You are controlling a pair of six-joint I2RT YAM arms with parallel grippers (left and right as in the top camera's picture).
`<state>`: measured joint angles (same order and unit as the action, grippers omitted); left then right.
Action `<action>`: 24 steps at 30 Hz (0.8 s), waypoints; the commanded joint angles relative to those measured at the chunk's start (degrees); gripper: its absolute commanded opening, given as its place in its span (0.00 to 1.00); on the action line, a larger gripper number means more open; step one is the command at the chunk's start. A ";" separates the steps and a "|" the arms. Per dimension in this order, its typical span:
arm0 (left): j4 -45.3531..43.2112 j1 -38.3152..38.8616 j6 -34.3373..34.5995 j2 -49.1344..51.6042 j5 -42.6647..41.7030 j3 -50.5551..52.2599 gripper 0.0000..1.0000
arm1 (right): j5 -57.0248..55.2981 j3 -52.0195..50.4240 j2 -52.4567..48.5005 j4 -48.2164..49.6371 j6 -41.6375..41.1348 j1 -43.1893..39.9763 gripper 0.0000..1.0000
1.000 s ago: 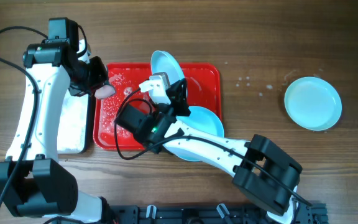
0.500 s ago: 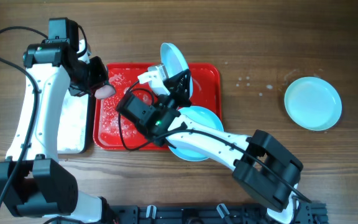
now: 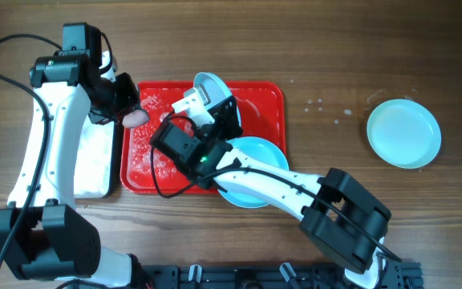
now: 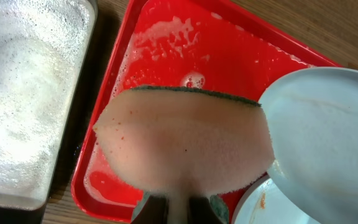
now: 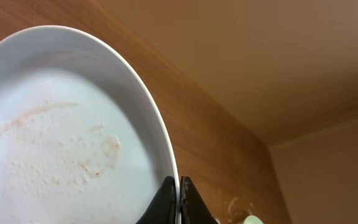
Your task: Clean dirty plates on tray and stack at the side
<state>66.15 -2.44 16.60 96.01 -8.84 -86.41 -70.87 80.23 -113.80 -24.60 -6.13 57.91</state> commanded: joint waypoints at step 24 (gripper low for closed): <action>-0.57 -0.42 -1.18 0.39 0.39 0.39 0.04 | 26.27 -0.04 7.72 -5.75 -10.82 -8.76 0.04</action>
<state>66.13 -2.44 16.62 96.01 -8.82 -86.41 -56.21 80.12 -112.44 -28.99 -9.69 52.60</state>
